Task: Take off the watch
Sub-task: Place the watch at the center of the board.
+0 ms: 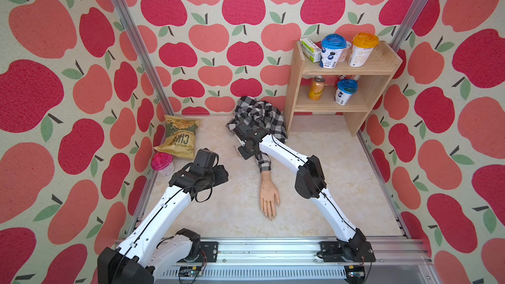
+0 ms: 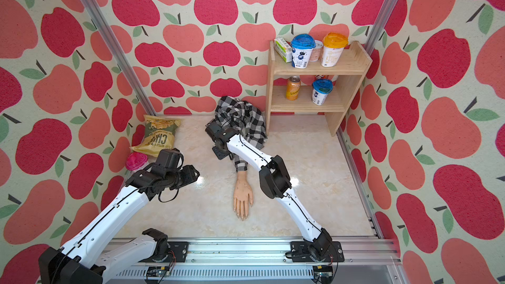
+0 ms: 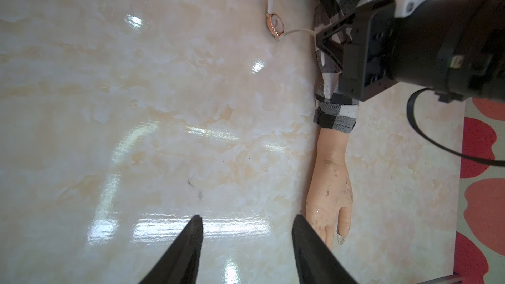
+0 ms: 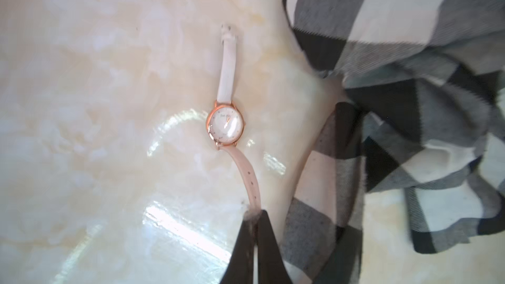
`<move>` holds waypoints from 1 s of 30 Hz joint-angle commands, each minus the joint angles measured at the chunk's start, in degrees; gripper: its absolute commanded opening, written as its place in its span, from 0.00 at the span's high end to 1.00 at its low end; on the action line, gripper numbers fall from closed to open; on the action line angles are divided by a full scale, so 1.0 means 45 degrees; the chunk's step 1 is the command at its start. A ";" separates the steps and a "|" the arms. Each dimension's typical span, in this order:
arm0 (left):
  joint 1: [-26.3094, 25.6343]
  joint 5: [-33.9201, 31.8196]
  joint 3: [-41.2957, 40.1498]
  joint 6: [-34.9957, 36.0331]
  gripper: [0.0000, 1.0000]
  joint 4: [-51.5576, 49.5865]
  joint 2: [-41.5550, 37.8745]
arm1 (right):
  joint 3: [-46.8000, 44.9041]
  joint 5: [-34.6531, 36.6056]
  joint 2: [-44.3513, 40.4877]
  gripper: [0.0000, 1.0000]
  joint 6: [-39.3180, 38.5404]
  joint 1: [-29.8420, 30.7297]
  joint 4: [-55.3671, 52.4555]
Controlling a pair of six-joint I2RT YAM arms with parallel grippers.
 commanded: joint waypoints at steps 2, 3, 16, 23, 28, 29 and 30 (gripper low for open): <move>0.0042 0.0039 -0.0193 0.0194 0.44 0.0095 0.0049 | -0.1318 0.0435 -0.1119 1.00 0.1187 0.0743 -0.0630; 0.0043 -0.0018 -0.0193 0.0230 0.44 0.0115 0.0049 | -0.1462 0.0572 -0.1213 1.00 0.1429 0.0922 -0.0885; 0.0201 -0.0435 -0.0174 0.0529 0.44 -0.0281 -0.0591 | -0.0337 -0.1170 -0.0676 0.99 0.4101 0.2798 -0.3028; 0.0335 -0.0454 -0.0096 0.0724 0.43 -0.0606 -0.0992 | 0.0952 -0.1308 0.0633 0.97 0.4369 0.3125 -0.3916; 0.0435 -0.0449 -0.0115 0.0744 0.43 -0.0723 -0.1188 | 0.0476 -0.1512 0.0511 0.85 0.4311 0.3170 -0.3668; 0.0458 -0.0454 -0.0115 0.0739 0.43 -0.0743 -0.1237 | 0.0302 -0.1580 0.0422 0.74 0.4316 0.3170 -0.3593; 0.0486 -0.0474 -0.0141 0.0723 0.43 -0.0763 -0.1266 | 0.0107 -0.1644 0.0276 0.66 0.4278 0.3574 -0.3458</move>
